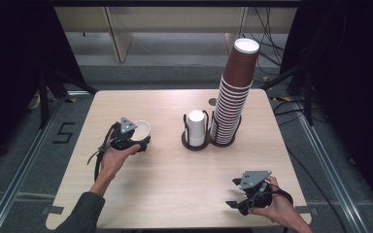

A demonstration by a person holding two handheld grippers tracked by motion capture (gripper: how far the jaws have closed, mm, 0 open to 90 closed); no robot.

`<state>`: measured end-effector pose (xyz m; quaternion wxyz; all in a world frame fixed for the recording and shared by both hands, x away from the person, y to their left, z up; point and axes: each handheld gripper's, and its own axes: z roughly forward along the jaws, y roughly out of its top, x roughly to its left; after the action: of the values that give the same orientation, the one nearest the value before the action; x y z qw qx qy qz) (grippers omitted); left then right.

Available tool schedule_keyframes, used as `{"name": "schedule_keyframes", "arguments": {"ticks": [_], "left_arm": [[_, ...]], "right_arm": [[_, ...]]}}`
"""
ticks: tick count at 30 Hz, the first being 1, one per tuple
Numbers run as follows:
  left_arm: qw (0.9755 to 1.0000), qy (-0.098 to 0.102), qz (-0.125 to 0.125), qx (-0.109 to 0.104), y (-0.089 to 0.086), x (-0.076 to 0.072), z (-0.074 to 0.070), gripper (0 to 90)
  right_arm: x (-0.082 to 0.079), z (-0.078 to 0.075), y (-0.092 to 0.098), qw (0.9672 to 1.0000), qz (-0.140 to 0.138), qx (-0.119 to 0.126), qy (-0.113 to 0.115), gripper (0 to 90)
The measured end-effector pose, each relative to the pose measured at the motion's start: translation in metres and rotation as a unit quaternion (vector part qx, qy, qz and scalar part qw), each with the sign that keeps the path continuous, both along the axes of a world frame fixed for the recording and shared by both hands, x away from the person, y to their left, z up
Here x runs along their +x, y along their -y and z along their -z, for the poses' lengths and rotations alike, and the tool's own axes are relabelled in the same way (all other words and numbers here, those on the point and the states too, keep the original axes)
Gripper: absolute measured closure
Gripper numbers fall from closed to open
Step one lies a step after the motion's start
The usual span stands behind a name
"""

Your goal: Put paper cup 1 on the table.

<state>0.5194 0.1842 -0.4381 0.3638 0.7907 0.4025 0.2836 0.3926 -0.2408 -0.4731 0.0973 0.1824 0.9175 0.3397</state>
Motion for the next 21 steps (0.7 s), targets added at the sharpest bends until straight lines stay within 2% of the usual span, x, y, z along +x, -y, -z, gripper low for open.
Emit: {"name": "schedule_keyframes", "arguments": {"ticks": [1, 3, 5, 6, 12, 13, 16, 17, 18, 21], "left_arm": [[1.0, 0.001, -0.002, 0.001, 0.0, 0.004, 0.001, 21.6], [1.0, 0.0, -0.008, 0.005, 0.0, 0.011, 0.001, 21.6], [0.9999, -0.005, -0.015, 0.004, 0.0, 0.016, 0.002, 21.6], [0.9991, -0.02, -0.035, -0.008, 0.003, 0.016, 0.003, 21.6], [0.9979, -0.032, -0.057, -0.001, 0.004, 0.038, 0.013, 21.6], [0.9976, -0.034, -0.06, -0.005, 0.004, 0.04, 0.014, 21.6], [0.9972, -0.038, -0.064, 0.001, 0.006, 0.044, 0.019, 21.5], [0.9972, -0.038, -0.065, 0.003, 0.007, 0.046, 0.02, 21.5], [0.9973, -0.037, -0.064, 0.0, 0.007, 0.047, 0.022, 21.3], [0.9973, -0.034, -0.065, -0.001, 0.009, 0.048, 0.026, 19.9]], "right_arm": [[-0.002, 0.0, 0.0, 0.9999, 0.005, 0.0, -0.009, 23.6], [0.0, 0.0, 0.0, 1.0, -0.007, -0.005, 0.0, 23.6], [-0.001, 0.001, 0.0, 1.0, -0.005, -0.006, -0.003, 23.4], [-0.001, 0.001, 0.0, 0.9999, -0.002, -0.008, -0.006, 23.4], [-0.001, 0.0, 0.0, 1.0, -0.005, -0.006, 0.0, 23.4], [-0.003, 0.001, 0.0, 0.9999, 0.004, -0.004, -0.013, 23.4], [-0.002, 0.002, 0.001, 1.0, 0.003, -0.003, -0.009, 23.4], [0.0, 0.002, 0.001, 1.0, -0.005, -0.005, 0.004, 23.4], [-0.001, 0.002, 0.001, 1.0, -0.002, -0.002, -0.005, 23.4], [-0.001, 0.002, 0.001, 1.0, -0.005, -0.003, 0.0, 23.4]]}}
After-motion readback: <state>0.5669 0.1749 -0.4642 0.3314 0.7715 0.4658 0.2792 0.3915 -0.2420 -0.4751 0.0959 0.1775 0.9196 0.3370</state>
